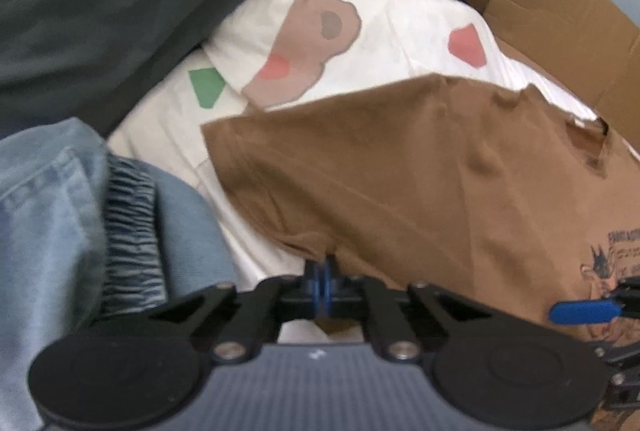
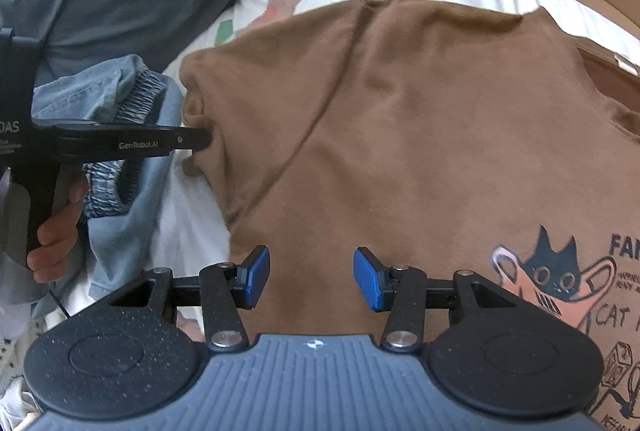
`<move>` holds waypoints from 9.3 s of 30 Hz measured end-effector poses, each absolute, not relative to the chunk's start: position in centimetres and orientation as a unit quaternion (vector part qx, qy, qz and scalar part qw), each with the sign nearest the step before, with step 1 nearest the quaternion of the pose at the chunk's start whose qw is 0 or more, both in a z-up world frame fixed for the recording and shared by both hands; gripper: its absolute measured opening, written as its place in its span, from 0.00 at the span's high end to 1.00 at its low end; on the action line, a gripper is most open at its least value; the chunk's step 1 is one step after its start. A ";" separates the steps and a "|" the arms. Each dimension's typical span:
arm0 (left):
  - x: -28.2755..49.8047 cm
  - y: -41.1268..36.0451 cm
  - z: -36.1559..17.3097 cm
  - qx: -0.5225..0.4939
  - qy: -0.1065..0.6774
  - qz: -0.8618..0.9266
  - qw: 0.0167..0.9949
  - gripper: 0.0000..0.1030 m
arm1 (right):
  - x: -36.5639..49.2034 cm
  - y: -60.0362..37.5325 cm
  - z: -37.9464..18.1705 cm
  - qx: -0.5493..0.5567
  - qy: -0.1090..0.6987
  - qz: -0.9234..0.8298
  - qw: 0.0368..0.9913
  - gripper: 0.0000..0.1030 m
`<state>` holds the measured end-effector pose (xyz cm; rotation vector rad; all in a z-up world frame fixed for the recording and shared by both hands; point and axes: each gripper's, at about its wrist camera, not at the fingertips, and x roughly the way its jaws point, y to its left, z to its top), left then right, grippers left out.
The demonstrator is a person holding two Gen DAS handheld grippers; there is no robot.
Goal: Fold clothes
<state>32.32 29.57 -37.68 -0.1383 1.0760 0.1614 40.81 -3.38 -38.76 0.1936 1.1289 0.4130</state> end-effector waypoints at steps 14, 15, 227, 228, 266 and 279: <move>32.3 31.8 -37.3 -0.057 0.546 0.096 0.830 0.97 | 42.2 -1.2 -40.2 0.119 0.543 0.205 0.806 0.64; 32.4 32.0 -37.7 -0.064 0.548 0.098 0.828 0.97 | 42.2 -1.0 -40.3 0.121 0.544 0.207 0.804 0.64; 0.0 18.5 -14.7 -0.161 0.539 0.137 0.815 0.23 | -8.9 -41.2 -16.2 0.165 0.506 -0.014 0.846 0.37; -0.1 18.5 -15.1 -0.164 0.542 0.138 0.812 0.23 | -9.0 -41.0 -17.0 0.169 0.511 -0.015 0.843 0.37; -0.2 18.2 -28.7 -0.161 0.630 0.165 0.742 0.23 | -7.9 -40.1 -40.0 0.187 0.622 -0.019 0.760 0.60; -0.7 17.3 -30.3 -0.167 0.634 0.158 0.738 0.23 | -7.6 -39.6 -40.1 0.180 0.630 -0.023 0.756 0.95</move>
